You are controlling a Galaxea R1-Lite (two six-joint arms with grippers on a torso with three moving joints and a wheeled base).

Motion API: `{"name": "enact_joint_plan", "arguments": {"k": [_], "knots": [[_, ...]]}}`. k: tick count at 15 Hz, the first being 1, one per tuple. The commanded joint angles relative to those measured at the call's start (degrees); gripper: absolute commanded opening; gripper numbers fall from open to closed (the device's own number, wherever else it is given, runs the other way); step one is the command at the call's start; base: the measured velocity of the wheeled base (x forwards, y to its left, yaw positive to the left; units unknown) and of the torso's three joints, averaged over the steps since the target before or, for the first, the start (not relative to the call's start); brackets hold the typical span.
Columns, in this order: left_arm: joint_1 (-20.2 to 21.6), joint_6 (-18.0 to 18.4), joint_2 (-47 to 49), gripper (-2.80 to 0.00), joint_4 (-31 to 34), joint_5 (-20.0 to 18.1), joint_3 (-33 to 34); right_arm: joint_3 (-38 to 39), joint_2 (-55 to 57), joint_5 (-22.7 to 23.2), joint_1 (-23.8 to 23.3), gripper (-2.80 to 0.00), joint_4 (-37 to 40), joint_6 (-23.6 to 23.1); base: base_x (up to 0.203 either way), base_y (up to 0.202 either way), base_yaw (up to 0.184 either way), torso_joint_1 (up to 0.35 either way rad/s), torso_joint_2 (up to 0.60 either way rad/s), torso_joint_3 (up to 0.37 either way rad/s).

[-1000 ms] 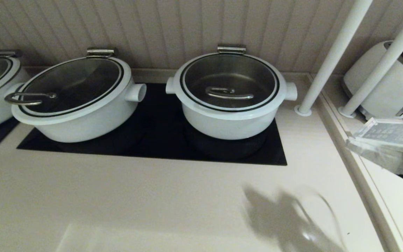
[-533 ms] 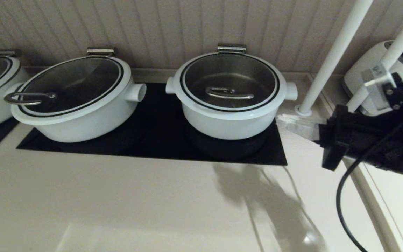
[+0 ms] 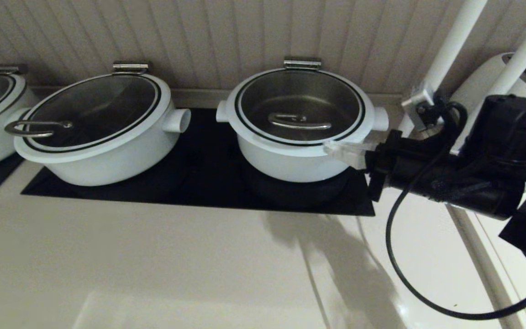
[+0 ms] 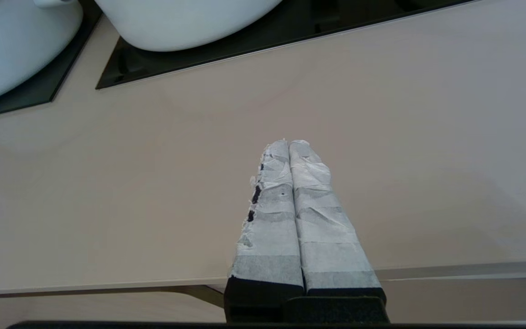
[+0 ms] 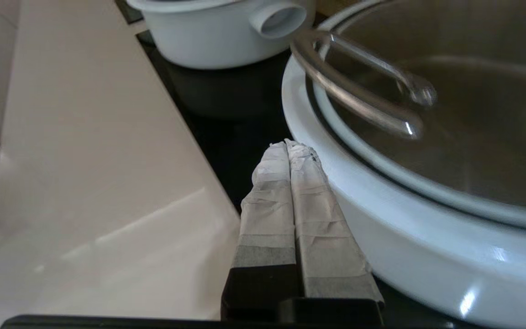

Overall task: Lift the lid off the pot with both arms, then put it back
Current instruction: Open the food pot lid a small opening with the right arm

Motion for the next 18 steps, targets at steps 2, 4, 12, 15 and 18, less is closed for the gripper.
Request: {"name": "enact_joint_plan", "arguments": {"k": [2,4,12,15,18], "knots": [[0.0,0.1,0.0,-2.8,0.0,0.0,0.0,-3.9,4.0,-1.1,2.3,-2.8,-0.2,-0.1,0.0,0.0,0.0,0.0,0.0,0.0],[0.0,0.1,0.0,-2.8,0.0,0.0,0.0,-5.3,5.3,-1.9,3.3,-2.8,-0.1,-0.1,0.0,0.0,0.0,0.0,0.0,0.0],[0.0,0.1,0.0,-2.8,0.0,0.0,0.0,-7.9,8.1,-8.6,3.6,-2.8,-0.2,-0.5,0.0,0.0,0.0,0.0,0.0,0.0],[0.0,0.1,0.0,-2.8,0.0,0.0,0.0,-9.8,9.2,-9.5,3.7,-2.8,-0.2,-0.5,0.0,0.0,0.0,0.0,0.0,0.0],[0.0,0.1,0.0,-2.8,0.0,0.0,0.0,-11.6,10.5,-11.2,3.8,-2.8,-0.2,-0.5,0.0,0.0,0.0,0.0,0.0,0.0]]}}
